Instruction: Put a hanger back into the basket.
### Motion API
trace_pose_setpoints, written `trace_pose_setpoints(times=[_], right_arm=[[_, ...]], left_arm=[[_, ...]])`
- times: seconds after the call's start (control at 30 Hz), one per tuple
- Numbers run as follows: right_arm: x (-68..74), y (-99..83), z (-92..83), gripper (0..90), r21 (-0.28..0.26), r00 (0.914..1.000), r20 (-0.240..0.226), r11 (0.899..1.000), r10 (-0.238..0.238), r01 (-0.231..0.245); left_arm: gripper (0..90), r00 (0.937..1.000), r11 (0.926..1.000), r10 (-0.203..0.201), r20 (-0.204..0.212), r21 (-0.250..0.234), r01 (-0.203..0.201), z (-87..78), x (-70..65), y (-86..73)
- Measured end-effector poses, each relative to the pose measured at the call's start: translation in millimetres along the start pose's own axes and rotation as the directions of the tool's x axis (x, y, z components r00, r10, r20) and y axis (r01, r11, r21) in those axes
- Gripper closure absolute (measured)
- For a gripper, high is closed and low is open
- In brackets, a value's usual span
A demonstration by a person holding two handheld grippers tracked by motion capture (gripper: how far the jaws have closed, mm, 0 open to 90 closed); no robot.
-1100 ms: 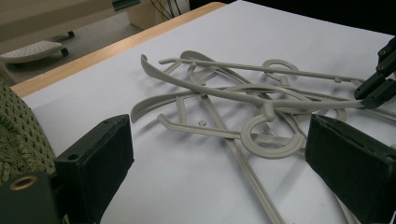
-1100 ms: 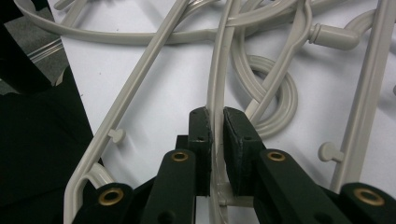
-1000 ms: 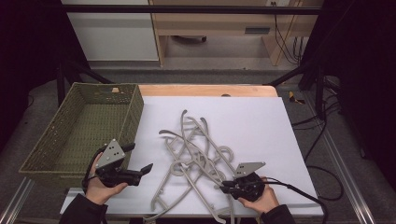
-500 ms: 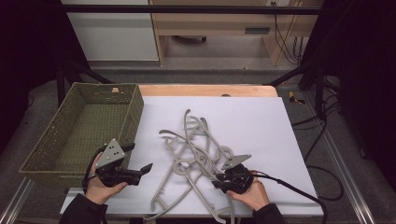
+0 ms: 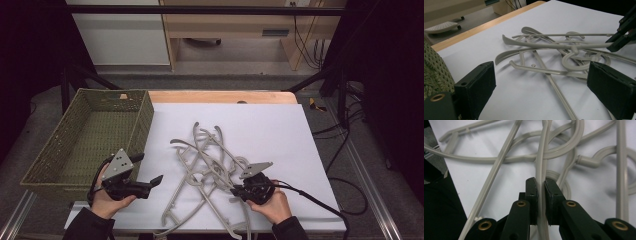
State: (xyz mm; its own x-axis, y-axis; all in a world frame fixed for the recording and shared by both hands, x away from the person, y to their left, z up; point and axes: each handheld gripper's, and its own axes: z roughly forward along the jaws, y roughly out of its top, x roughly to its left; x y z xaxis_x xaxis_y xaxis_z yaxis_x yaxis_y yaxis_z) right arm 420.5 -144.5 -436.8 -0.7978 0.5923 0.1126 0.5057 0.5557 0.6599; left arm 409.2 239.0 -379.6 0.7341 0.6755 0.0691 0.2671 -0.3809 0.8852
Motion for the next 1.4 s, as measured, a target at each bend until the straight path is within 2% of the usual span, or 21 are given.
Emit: trace_pose_setpoints(times=[0.2,0.27,0.43,0.57,0.7,0.8,0.87,0.9,0.97,1.0,1.07,1.1,1.13,1.2,1.23,1.27,1.4], right_arm=[[-8.1,11.5,-27.7,82.5,-0.055,0.9998,-0.019,0.998,-0.012,0.01],[-8.1,16.3,-35.5,82.5,-0.073,0.9993,-0.022,0.997,-0.03,0.028],[-5.9,27.3,-51.9,82.5,-0.13,0.9947,-0.08,0.99,-0.065,0.054],[-3.2,31.1,-59.6,82.5,-0.145,0.9792,-0.162,0.984,-0.123,0.099],[1.9,30.7,-60.7,82.5,-0.137,0.955,-0.254,0.983,-0.153,0.121],[6.7,29.2,-57.2,82.5,-0.116,0.941,-0.286,0.982,-0.18,0.152],[9.3,27.8,-54.9,82.5,-0.102,0.9336,-0.309,0.982,-0.182,0.158],[10.3,27.3,-53.9,82.5,-0.098,0.9312,-0.313,0.981,-0.187,0.165],[13.6,25.9,-51.2,82.5,-0.087,0.9212,-0.34,0.982,-0.19,0.17],[14.2,25.7,-50.1,82.5,-0.09,0.917,-0.347,0.98,-0.196,0.176],[16.4,25.2,-47.7,82.5,-0.09,0.9084,-0.367,0.98,-0.201,0.18],[17.2,25.1,-46.8,82.5,-0.089,0.9036,-0.378,0.979,-0.202,0.181],[17.9,24.9,-46.5,82.5,-0.089,0.9012,-0.382,0.979,-0.205,0.185],[19.7,24.3,-46.4,82.5,-0.087,0.8948,-0.394,0.978,-0.209,0.19],[20.3,24.0,-46.3,82.5,-0.091,0.8907,-0.4,0.976,-0.216,0.196],[21.0,23.8,-46.2,82.5,-0.09,0.8871,-0.406,0.975,-0.22,0.201],[22.1,23.1,-45.3,82.5,-0.083,0.8806,-0.418,0.975,-0.223,0.207]], left_arm=[[8.0,0.9999,0.9999,0.011,-0.001,0.002,-0.011,-0.3,-0.9,0.8],[8.0,0.9999,0.9999,0.014,-0.001,0.001,-0.014,-0.5,-1.1,0.9],[8.2,0.9995,0.9995,0.031,0.01,0.006,-0.031,-1.0,-3.0,2.0],[8.4,0.9971,0.9976,0.064,0.04,0.023,-0.065,-0.7,-7.1,3.7],[8.9,0.9905,0.9909,0.124,0.058,0.045,-0.127,1.0,-15.3,6.3],[10.3,0.9822,0.9817,0.172,0.075,0.07,-0.177,4.5,-19.8,5.7],[11.9,0.9746,0.9728,0.206,0.088,0.09,-0.214,7.7,-22.3,4.8],[12.5,0.9673,0.9629,0.238,0.089,0.11,-0.247,9.7,-24.3,4.4],[14.6,0.9563,0.9495,0.278,0.09,0.125,-0.288,12.5,-28.5,4.0],[15.6,0.9448,0.9357,0.315,0.09,0.137,-0.325,13.8,-31.4,4.3],[17.7,0.9273,0.9169,0.362,0.095,0.143,-0.373,17.2,-37.5,4.7],[19.6,0.9233,0.9128,0.371,0.098,0.143,-0.382,18.4,-39.6,4.6],[20.8,0.9162,0.9052,0.388,0.1,0.146,-0.399,19.7,-41.3,4.7],[23.5,0.8915,0.8782,0.441,0.102,0.155,-0.452,23.6,-45.3,4.5],[25.4,0.8813,0.8675,0.461,0.105,0.156,-0.472,25.4,-47.6,4.0],[28.0,0.8756,0.8621,0.471,0.108,0.155,-0.483,26.0,-48.3,4.0],[39.0,0.8322,0.8172,0.543,0.114,0.158,-0.554,30.5,-56.2,2.9]])
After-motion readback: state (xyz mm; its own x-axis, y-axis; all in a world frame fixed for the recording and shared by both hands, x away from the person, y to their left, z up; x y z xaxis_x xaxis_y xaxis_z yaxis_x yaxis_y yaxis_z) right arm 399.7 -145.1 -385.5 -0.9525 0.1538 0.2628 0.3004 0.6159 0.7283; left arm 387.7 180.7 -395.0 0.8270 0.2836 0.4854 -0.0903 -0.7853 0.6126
